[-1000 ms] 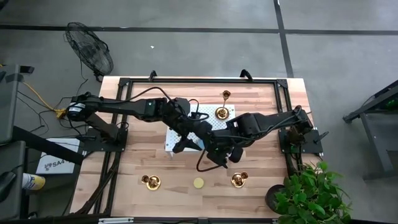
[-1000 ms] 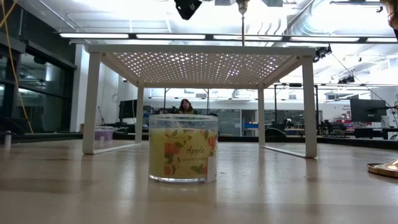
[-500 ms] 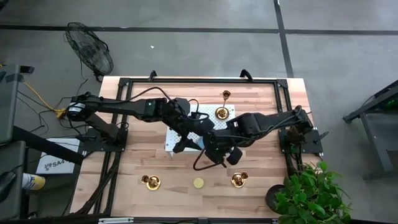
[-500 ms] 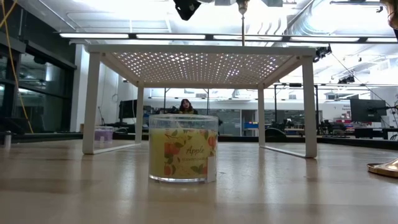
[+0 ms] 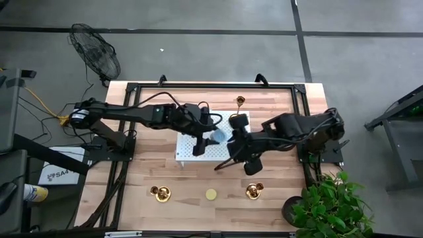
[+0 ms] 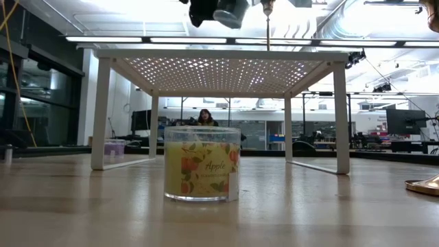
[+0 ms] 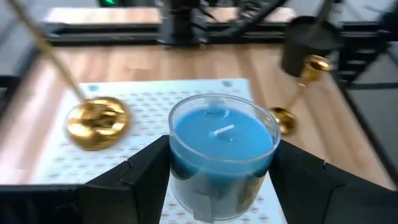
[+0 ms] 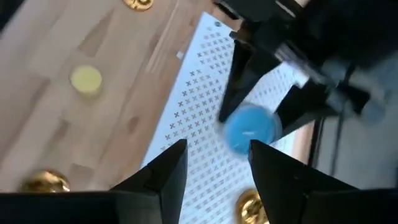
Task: Pick & Place candle stick holders
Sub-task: Put the blue scented candle on the shelf
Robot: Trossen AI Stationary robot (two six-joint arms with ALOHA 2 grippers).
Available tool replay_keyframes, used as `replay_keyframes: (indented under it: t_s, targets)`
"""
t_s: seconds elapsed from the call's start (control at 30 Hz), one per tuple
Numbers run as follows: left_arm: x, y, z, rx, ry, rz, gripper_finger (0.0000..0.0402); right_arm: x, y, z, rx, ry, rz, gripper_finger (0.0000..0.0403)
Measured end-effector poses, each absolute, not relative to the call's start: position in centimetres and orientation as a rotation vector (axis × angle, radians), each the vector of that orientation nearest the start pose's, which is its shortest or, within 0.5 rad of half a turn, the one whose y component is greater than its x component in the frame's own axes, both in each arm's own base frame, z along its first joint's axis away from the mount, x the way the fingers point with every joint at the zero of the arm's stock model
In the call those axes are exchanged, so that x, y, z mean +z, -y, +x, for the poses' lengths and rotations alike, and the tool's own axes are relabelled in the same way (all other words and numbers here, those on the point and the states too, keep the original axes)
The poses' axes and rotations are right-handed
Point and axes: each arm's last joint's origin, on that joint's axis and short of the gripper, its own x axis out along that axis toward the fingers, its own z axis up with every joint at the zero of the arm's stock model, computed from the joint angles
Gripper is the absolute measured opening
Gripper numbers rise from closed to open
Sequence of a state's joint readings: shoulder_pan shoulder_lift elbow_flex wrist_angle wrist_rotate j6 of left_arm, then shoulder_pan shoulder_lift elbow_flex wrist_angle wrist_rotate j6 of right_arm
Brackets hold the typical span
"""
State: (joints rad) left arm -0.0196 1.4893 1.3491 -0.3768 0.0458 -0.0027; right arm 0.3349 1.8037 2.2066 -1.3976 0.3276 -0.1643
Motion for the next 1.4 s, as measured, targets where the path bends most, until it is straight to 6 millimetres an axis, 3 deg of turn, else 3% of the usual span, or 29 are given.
replay_keyframes:
  t_s: [0.37,0.7,1.0,1.2,1.4]
  targets:
    - [34.9,0.2,32.1,0.108,-0.553,0.065,0.0232,43.3,-10.1,29.3,-0.095,-1.059,-0.180,0.0154]
    - [32.8,-1.5,31.2,0.168,-0.648,0.035,0.0233,41.6,-11.6,25.9,-0.204,-1.062,-0.064,0.0154]
    - [31.9,-3.2,27.7,0.254,-0.451,-0.026,0.0233,38.8,-12.0,23.2,-0.283,-0.965,0.074,0.0154]
    - [30.6,-4.4,25.2,0.423,-0.352,-0.108,0.0233,36.9,-11.9,23.1,-0.285,-0.926,0.124,0.0154]
    - [29.5,-4.5,24.0,0.550,-0.290,-0.183,0.0233,35.6,-11.8,23.5,-0.305,-0.911,0.126,0.0154]
